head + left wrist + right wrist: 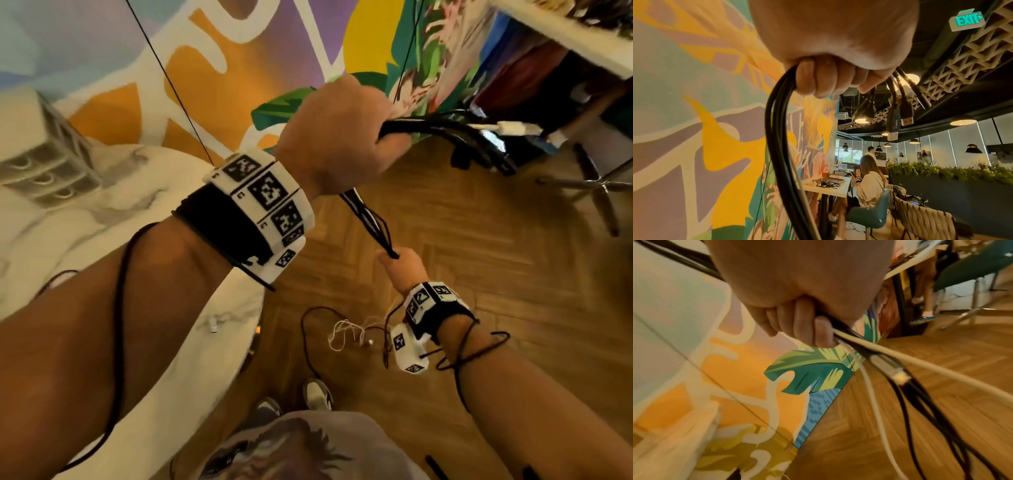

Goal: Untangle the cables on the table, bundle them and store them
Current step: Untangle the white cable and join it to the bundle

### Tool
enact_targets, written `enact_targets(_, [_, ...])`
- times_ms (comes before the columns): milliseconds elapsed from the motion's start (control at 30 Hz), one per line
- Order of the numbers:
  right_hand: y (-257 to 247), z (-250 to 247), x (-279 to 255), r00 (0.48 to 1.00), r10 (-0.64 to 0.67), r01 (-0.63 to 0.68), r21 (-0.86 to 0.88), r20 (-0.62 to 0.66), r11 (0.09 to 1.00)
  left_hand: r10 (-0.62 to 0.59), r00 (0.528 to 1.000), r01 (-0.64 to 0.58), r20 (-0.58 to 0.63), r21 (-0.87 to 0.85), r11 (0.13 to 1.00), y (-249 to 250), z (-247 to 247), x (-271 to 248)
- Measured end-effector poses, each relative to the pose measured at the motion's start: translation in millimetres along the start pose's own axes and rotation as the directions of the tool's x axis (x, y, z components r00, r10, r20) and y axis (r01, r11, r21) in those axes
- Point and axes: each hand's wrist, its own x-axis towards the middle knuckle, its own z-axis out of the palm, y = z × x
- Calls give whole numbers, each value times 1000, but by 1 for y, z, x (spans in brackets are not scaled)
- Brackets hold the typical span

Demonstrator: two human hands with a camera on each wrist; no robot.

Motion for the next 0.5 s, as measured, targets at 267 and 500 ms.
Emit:
enact_targets(267, [40, 0, 25, 975, 219, -222, -124, -38, 967, 66, 992, -53, -106, 123, 991, -8, -11, 2])
enact_targets(500, [6, -22, 49, 875, 202, 34, 472, -439, 881, 44, 989, -20, -139, 169, 985, -16, -10, 1])
